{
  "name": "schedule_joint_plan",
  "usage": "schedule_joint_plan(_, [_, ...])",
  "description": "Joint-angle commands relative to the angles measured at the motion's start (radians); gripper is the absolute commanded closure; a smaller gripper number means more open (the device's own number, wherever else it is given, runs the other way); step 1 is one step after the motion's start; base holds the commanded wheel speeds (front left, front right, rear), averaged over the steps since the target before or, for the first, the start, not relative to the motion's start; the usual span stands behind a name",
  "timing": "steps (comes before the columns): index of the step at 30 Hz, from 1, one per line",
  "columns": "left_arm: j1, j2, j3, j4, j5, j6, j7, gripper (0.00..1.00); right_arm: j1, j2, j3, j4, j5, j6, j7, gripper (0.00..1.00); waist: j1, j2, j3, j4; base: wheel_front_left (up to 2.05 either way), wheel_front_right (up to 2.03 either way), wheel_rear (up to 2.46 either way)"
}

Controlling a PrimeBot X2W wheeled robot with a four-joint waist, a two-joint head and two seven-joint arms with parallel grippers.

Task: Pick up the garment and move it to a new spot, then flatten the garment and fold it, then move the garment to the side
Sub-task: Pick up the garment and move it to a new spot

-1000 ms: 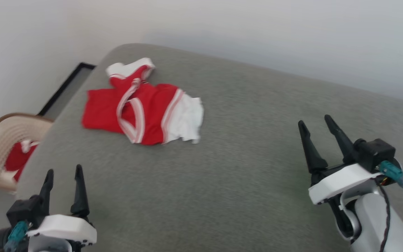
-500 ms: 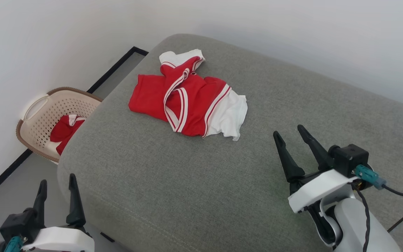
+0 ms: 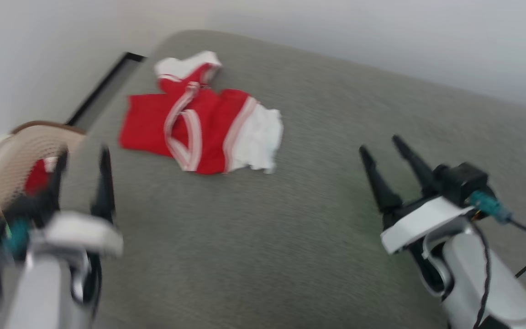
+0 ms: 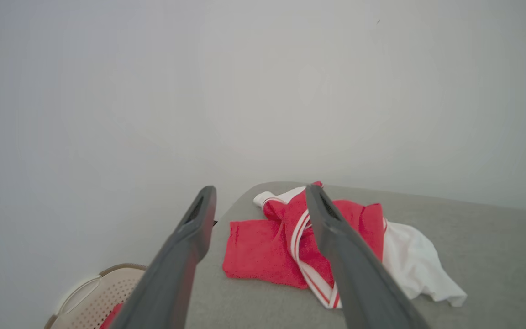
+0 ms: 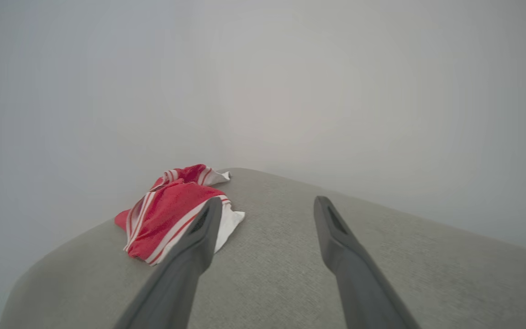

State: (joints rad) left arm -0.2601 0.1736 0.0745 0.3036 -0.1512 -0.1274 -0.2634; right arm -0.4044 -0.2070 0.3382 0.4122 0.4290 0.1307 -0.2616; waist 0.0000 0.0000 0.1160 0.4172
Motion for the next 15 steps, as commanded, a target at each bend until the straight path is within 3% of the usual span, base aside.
schedule_joint_plan(1, [-0.08,0.023,-0.026,0.033,-0.043,-0.003,0.008,0.0,-0.025,-0.01,-0.006,-0.005,-0.007,0.0,-0.004,0.0,0.0,0.0,0.077,-0.104,0.0,0.0,0.0])
schedule_joint_plan(5, [-0.266,0.137,-0.117,0.154,-0.164,-0.003,0.134,0.0,-0.053,-0.01,-0.028,-0.016,-0.014,0.0,-0.004,0.0,0.0,0.0,0.148,-0.198,0.0,0.0,0.0])
schedule_joint_plan(11, [-0.423,0.339,-0.348,0.277,-0.425,-0.002,0.477,0.0,-0.074,0.008,-0.05,-0.039,-0.015,0.0,-0.004,0.0,0.0,0.0,0.242,-0.32,0.0,0.0,0.0])
schedule_joint_plan(15, [-0.461,0.448,-0.424,0.308,-0.616,-0.001,0.683,0.0,-0.072,0.029,-0.075,-0.05,-0.018,0.0,-0.003,0.0,0.0,0.0,0.282,-0.375,0.0,0.0,0.0])
